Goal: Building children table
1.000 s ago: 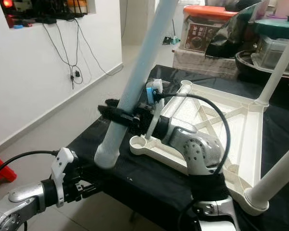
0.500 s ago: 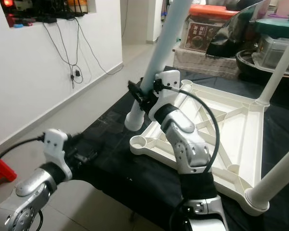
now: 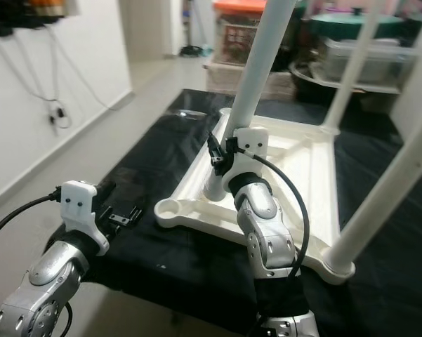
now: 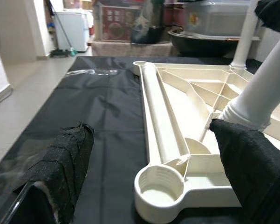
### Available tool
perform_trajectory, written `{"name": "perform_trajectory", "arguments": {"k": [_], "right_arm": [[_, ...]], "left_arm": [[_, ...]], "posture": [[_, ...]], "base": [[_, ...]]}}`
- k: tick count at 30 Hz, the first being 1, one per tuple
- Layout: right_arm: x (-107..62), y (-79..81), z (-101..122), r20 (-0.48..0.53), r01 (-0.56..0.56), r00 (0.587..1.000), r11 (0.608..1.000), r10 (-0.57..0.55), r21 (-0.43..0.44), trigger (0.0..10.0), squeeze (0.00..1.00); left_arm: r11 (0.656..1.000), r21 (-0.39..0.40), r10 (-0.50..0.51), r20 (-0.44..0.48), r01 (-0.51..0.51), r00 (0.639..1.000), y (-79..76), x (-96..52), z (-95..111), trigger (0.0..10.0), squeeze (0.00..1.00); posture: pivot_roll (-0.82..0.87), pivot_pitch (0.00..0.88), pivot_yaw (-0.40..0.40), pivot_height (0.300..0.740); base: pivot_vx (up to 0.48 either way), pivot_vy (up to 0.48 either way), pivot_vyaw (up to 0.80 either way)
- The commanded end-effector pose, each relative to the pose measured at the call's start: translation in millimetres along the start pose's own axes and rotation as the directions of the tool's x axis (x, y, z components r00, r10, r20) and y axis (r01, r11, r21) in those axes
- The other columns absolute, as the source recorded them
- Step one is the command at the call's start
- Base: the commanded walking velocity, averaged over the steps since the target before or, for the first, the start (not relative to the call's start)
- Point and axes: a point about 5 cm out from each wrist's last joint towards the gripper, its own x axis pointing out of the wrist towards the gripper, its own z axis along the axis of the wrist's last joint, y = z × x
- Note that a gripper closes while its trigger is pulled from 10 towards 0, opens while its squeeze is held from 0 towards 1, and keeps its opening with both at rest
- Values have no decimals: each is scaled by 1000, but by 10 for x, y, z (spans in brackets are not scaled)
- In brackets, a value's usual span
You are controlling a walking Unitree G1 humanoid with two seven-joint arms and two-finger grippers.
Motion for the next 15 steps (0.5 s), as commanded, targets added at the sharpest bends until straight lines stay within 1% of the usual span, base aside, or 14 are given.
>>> {"name": "perform_trajectory", "arguments": {"k": [1,3,4,6,12,15], "right_arm": [[7,63,41,33,-9,999,1000,9,-9,10000,0],[7,63,41,33,-9,999,1000,9,-9,10000,0],[10,67,44,37,-6,999,1000,6,-12,10000,0],[13,76,47,40,-3,999,1000,3,-13,10000,0],[20,76,62,49,8,999,1000,-8,-2,10000,0],[26,83,79,55,3,998,1000,-2,-1,10000,0]], "left_arm": [[1000,5,14,8,-14,1000,3,1,15,10000,0],[1000,5,14,8,-14,1000,3,1,15,10000,0],[1000,3,17,7,-17,1000,7,3,16,10000,0],[1000,-5,22,-1,-22,1000,25,0,7,10000,0],[999,14,30,-4,-30,1000,44,5,8,10000,0],[999,12,45,-5,-45,999,64,13,2,10000,0]], "posture": [[86,0,-8,740],[86,0,-8,740],[87,0,-9,740],[87,0,-9,740],[85,0,-10,740],[85,0,-10,740]], "base": [[0,0,-769],[0,0,-769],[0,255,-769],[0,480,-769],[0,480,-769],[0,0,-769]]}}
